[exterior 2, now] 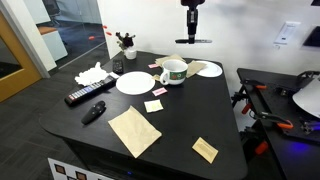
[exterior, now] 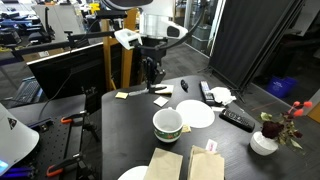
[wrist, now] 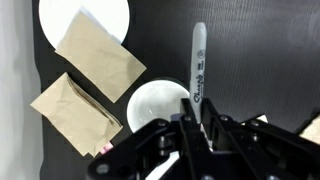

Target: Pick up the pen and put it in the cup

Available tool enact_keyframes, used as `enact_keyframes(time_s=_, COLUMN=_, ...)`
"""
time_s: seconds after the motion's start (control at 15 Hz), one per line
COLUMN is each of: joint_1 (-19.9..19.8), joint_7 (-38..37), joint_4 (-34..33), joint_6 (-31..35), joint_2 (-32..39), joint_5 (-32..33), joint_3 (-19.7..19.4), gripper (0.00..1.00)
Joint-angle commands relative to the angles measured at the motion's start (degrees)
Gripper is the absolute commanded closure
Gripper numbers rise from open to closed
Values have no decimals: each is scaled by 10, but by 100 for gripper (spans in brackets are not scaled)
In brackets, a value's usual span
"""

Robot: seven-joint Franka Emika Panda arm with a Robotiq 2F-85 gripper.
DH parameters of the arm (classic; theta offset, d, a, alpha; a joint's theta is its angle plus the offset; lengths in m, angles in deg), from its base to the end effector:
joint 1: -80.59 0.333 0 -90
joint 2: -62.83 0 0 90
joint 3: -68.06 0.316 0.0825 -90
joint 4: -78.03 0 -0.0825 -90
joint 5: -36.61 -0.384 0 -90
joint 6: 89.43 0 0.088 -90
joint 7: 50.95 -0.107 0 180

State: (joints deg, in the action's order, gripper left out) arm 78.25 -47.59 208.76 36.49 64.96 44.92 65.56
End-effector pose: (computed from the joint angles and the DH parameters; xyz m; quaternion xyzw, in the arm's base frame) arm 0.5042 -0.0478 0.3284 0.9960 0.0331 -0.0643 0.0523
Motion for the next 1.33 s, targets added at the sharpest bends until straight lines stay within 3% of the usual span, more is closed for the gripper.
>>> enact_keyframes(time_s=0.0, joint_1=0, joint_7=0, joint_4=-1, joint_6=-1, joint_2=1, joint_5=0, joint_3=0, gripper=86)
enact_keyframes(time_s=0.07, joint_1=0, joint_7=0, joint_4=-1, joint_6=-1, joint_2=1, joint_5=0, joint_3=0, gripper=96)
enact_keyframes(time_s=0.33, joint_1=9, joint_7=-119, joint_4=10, joint_6=34, joint_2=-9, joint_5=72, joint_3=3, gripper=96)
enact_keyframes(time_s=1.27, joint_1=29, joint_7=-472, joint_4=19, joint_6=54, joint_2=-5, joint_5=257, joint_3=6, gripper=96)
